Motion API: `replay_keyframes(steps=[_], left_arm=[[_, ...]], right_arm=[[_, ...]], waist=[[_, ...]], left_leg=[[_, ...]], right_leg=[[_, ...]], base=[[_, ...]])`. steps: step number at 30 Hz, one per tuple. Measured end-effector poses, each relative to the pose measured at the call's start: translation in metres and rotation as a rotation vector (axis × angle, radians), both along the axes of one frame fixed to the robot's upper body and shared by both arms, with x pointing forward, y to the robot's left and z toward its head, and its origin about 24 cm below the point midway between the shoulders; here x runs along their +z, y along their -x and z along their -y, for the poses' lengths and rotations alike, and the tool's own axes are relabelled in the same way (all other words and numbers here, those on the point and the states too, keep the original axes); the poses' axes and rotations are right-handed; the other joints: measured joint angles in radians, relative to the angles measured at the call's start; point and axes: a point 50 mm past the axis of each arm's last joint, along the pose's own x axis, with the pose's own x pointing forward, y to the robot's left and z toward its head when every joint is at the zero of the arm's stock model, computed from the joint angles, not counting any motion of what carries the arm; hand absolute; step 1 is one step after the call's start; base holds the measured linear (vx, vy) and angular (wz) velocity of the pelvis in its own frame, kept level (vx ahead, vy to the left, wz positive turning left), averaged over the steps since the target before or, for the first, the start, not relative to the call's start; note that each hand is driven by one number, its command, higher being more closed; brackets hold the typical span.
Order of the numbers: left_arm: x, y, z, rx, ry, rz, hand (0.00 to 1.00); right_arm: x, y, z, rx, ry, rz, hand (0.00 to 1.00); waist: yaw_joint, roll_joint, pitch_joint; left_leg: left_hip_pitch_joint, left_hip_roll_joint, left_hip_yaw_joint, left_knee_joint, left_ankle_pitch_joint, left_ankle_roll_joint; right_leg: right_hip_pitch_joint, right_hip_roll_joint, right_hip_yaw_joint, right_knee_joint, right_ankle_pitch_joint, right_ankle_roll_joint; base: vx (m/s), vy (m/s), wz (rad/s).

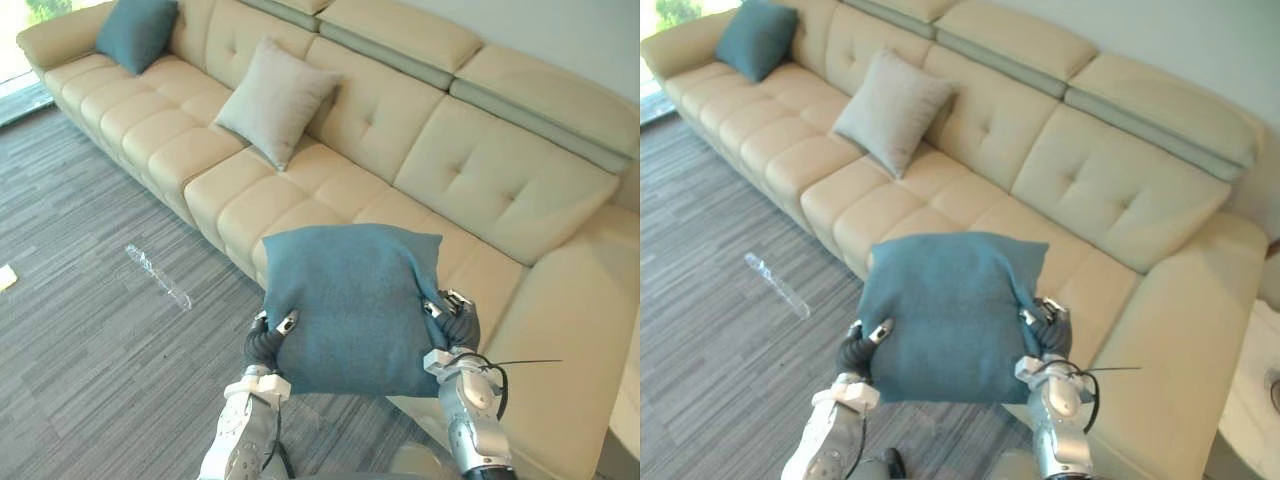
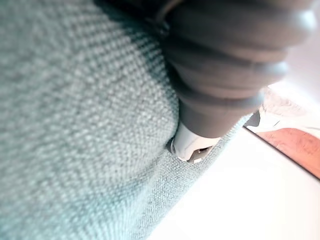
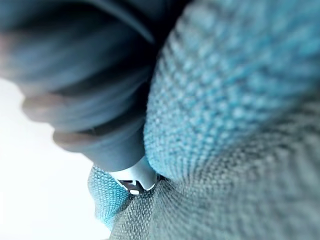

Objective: Pick up cushions and gather them together orderly.

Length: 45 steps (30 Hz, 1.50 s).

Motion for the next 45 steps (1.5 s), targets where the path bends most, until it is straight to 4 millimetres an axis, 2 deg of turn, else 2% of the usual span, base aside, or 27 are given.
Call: replay_keyframes(steps=[1,3,4,5,7,9,10,12,14,16,17,19,20,21,23,25,28,30,31,32,33,34,36,38,39,42,45], left_arm=[[0.002,-0.002,0.002,-0.005,-0.001,0.011,1.00],[0.009,-0.003,0.006,-0.023,0.006,0.036,1.00],[0.014,-0.003,0.011,-0.043,0.003,0.061,1.00],[0.015,-0.003,0.016,-0.048,0.022,0.064,1.00],[0.020,-0.004,0.021,-0.058,0.032,0.086,1.00],[0.021,-0.004,0.023,-0.062,0.034,0.092,1.00],[0.022,-0.003,0.025,-0.072,0.037,0.095,1.00],[0.028,-0.001,0.028,-0.081,0.051,0.119,1.00],[0.035,-0.001,0.028,-0.083,0.064,0.157,1.00],[0.037,0.000,0.027,-0.081,0.068,0.166,1.00],[0.036,0.001,0.027,-0.081,0.067,0.164,1.00],[0.035,0.003,0.025,-0.077,0.064,0.159,1.00],[0.034,0.004,0.025,-0.075,0.064,0.156,1.00],[0.030,0.007,0.020,-0.074,0.040,0.140,1.00],[0.029,0.009,0.020,-0.075,0.036,0.131,1.00],[0.026,0.012,0.018,-0.071,0.034,0.115,1.00],[0.025,0.012,0.018,-0.070,0.034,0.113,1.00],[0.025,0.013,0.018,-0.069,0.034,0.110,1.00],[0.025,0.012,0.017,-0.063,0.033,0.113,1.00],[0.026,0.012,0.014,-0.051,0.031,0.120,1.00],[0.026,0.011,0.012,-0.040,0.029,0.125,1.00],[0.025,0.011,0.009,-0.026,0.024,0.124,1.00],[0.023,0.010,0.006,-0.016,0.017,0.117,1.00],[0.019,0.007,0.008,-0.024,0.013,0.103,1.00],[0.017,0.005,0.011,-0.038,0.009,0.092,1.00],[0.015,0.006,0.015,-0.055,0.013,0.075,1.00],[0.014,0.006,0.017,-0.055,0.021,0.068,1.00]], right_arm=[[0.002,0.000,0.002,-0.006,-0.001,0.007,1.00],[0.006,0.006,0.005,-0.018,0.004,0.023,1.00],[0.010,0.017,0.008,-0.037,0.000,0.037,1.00],[0.012,0.022,0.011,-0.050,-0.010,0.047,1.00],[0.023,0.029,0.015,-0.070,-0.002,0.088,1.00],[0.039,0.035,0.017,-0.078,0.009,0.155,1.00],[0.048,0.037,0.018,-0.085,0.014,0.194,1.00],[0.058,0.039,0.018,-0.090,0.020,0.246,1.00],[0.062,0.039,0.017,-0.091,0.021,0.267,1.00],[0.063,0.038,0.017,-0.093,0.017,0.271,1.00],[0.062,0.038,0.017,-0.096,0.014,0.269,1.00],[0.059,0.036,0.015,-0.090,0.011,0.258,1.00],[0.057,0.036,0.015,-0.087,0.012,0.249,1.00],[0.045,0.034,0.011,-0.084,-0.008,0.198,1.00],[0.039,0.037,0.009,-0.081,-0.013,0.166,1.00],[0.039,0.037,0.008,-0.073,-0.012,0.162,1.00],[0.039,0.037,0.008,-0.069,-0.010,0.162,1.00],[0.039,0.038,0.008,-0.065,-0.009,0.160,1.00],[0.039,0.036,0.007,-0.061,-0.010,0.163,1.00],[0.040,0.033,0.005,-0.050,-0.008,0.170,1.00],[0.041,0.029,0.002,-0.038,-0.005,0.175,1.00],[0.040,0.023,-0.001,-0.021,0.010,0.172,1.00],[0.032,0.014,-0.003,-0.010,0.012,0.143,1.00],[0.023,0.009,-0.001,-0.008,0.020,0.107,1.00],[0.020,0.008,0.004,-0.015,0.037,0.087,1.00],[0.014,0.010,0.009,-0.021,0.051,0.050,1.00],[0.015,0.012,0.010,-0.026,0.053,0.051,1.00]], waist=[[-0.003,0.010,0.007],[-0.011,0.024,0.015],[-0.026,0.019,0.011],[-0.019,0.049,0.008],[-0.014,0.061,0.010],[0.007,0.060,0.010],[0.022,0.054,0.009],[0.038,0.051,0.007],[0.053,0.051,0.007],[0.064,0.049,0.008],[0.075,0.047,0.009],[0.090,0.049,0.000],[0.093,0.057,-0.005],[0.093,0.040,-0.023],[0.083,0.022,-0.033],[0.084,-0.005,-0.048],[0.082,-0.008,-0.050],[0.090,-0.007,-0.051],[0.111,-0.004,-0.051],[0.116,-0.003,-0.051],[0.114,-0.006,-0.050],[0.107,-0.007,-0.048],[0.103,0.000,-0.050],[0.086,0.003,-0.057],[0.075,0.018,-0.053],[0.071,0.040,-0.056],[0.075,0.041,-0.031]], left_leg=[[0.017,-0.003,-0.014,0.003,-0.018,-0.007],[0.040,-0.007,-0.057,0.021,-0.044,-0.034],[0.057,-0.017,-0.100,0.046,-0.079,-0.059],[0.063,0.017,-0.115,0.083,-0.090,-0.070],[0.037,0.068,-0.112,0.219,-0.087,-0.071],[-0.067,0.143,-0.119,0.531,-0.038,-0.021],[-0.098,0.158,-0.112,0.610,-0.041,-0.024],[-0.133,0.161,-0.107,0.593,-0.062,-0.022],[-0.151,0.150,-0.115,0.499,-0.079,-0.026],[-0.170,0.092,-0.205,0.362,-0.085,-0.034],[-0.175,0.064,-0.262,0.310,-0.081,-0.041],[-0.176,-0.018,-0.453,0.189,-0.042,-0.081],[-0.177,-0.021,-0.498,0.160,0.000,-0.094],[-0.169,-0.035,-0.457,0.210,0.019,-0.081],[-0.168,-0.033,-0.381,0.256,-0.023,-0.052],[-0.165,-0.040,-0.292,0.271,-0.033,-0.039],[-0.155,-0.056,-0.263,0.289,-0.033,-0.039],[-0.136,-0.053,-0.237,0.286,-0.036,-0.034],[-0.107,-0.038,-0.200,0.246,-0.036,-0.032],[-0.080,-0.026,-0.161,0.196,-0.035,-0.021],[-0.067,-0.026,-0.138,0.172,-0.033,-0.015],[-0.049,-0.022,-0.101,0.154,-0.032,-0.013],[-0.034,-0.007,-0.059,0.148,-0.042,-0.016],[-0.044,-0.002,-0.067,0.141,-0.044,-0.036],[-0.045,-0.002,-0.100,0.120,-0.026,-0.042],[-0.051,0.036,-0.127,0.091,0.011,-0.055],[-0.048,0.074,-0.156,0.175,0.014,-0.061]], right_leg=[[-0.028,0.042,-0.013,-0.037,0.005,-0.007],[-0.043,0.081,0.003,-0.102,0.040,-0.035],[-0.031,0.073,0.004,-0.132,0.114,-0.108],[-0.015,0.077,-0.047,-0.098,0.080,-0.113],[0.044,0.101,-0.076,-0.098,0.035,-0.131],[0.150,0.143,-0.054,-0.148,0.011,-0.157],[0.199,0.149,-0.033,-0.172,0.004,-0.165],[0.249,0.148,0.012,-0.193,0.002,-0.169],[0.292,0.146,0.073,-0.218,0.000,-0.172],[0.332,0.139,0.182,-0.235,-0.001,-0.170],[0.346,0.135,0.227,-0.234,-0.007,-0.160],[0.359,0.124,0.347,-0.210,-0.066,-0.101],[0.356,0.132,0.377,-0.197,-0.085,-0.076],[0.342,0.123,0.449,-0.168,-0.115,-0.045],[0.326,0.109,0.509,-0.148,-0.111,-0.035],[0.297,0.081,0.577,-0.150,-0.084,0.020],[0.269,0.063,0.608,-0.145,-0.044,0.068],[0.243,0.052,0.569,-0.143,-0.011,0.090],[0.223,0.039,0.469,-0.144,0.014,0.078],[0.200,0.010,0.315,-0.135,0.024,0.055],[0.181,-0.015,0.196,-0.114,0.017,0.041],[0.159,-0.056,0.027,-0.080,0.001,0.009],[0.151,-0.083,-0.117,-0.083,0.000,-0.030],[0.160,-0.070,-0.147,-0.122,0.000,-0.028],[0.170,-0.048,-0.146,-0.161,0.016,-0.037],[0.207,0.015,-0.166,-0.277,0.077,-0.056],[0.272,0.051,-0.171,-0.310,0.087,-0.068]], base=[[0.30,-0.022,0.49],[0.37,-0.091,0.76],[0.40,-0.141,1.02],[0.46,-0.149,0.96],[0.44,-0.145,0.45],[0.53,-0.120,-0.04],[0.55,-0.040,-0.37],[0.40,0.020,-0.57],[0.32,0.120,-0.76],[0.31,0.255,-0.94],[0.26,0.332,-1.20],[0.29,0.391,-1.58],[0.25,0.386,-1.68],[0.18,0.311,-1.31],[0.16,0.368,-1.21],[0.13,0.388,-1.23],[0.04,0.224,-0.82],[0.00,0.110,-0.88],[-0.04,0.095,-1.13],[-0.07,0.057,-1.14],[-0.10,0.012,-1.05],[-0.12,-0.057,-0.96],[-0.12,-0.132,-0.78],[-0.07,-0.158,-0.22],[-0.02,-0.110,-0.07],[0.04,-0.161,-0.06],[0.09,-0.139,0.03]])
